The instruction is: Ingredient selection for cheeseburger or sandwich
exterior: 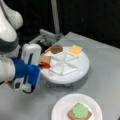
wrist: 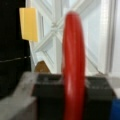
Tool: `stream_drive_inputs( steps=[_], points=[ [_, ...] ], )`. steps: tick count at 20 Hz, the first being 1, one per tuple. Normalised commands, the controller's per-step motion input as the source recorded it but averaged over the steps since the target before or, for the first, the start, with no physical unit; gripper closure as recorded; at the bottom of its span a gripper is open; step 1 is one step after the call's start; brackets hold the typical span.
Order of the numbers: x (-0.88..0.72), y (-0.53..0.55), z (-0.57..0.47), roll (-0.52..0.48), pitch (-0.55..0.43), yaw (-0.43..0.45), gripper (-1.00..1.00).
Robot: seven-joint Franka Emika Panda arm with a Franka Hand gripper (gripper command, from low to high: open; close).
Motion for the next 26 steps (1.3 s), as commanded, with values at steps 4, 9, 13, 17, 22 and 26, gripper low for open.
stream_drive_inputs(
  steps=[4, 9, 13, 17, 22, 26],
  points=[
    [0.43, -0.08, 0.28, -0.155, 0.16, 0.079, 1.0],
    [0.68, -0.14, 0.24, -0.076, 0.166, 0.042, 1.0],
    [0.74, -0.18, 0.09, 0.038, 0.164, 0.09, 1.0],
    [0.7, -0.19, -0.02, 0.096, 0.152, 0.182, 1.0],
    [0.77, -0.25, -0.06, 0.15, 0.093, 0.274, 1.0],
    [0.85, -0.38, 0.0, 0.16, 0.105, 0.231, 1.0]
  ],
)
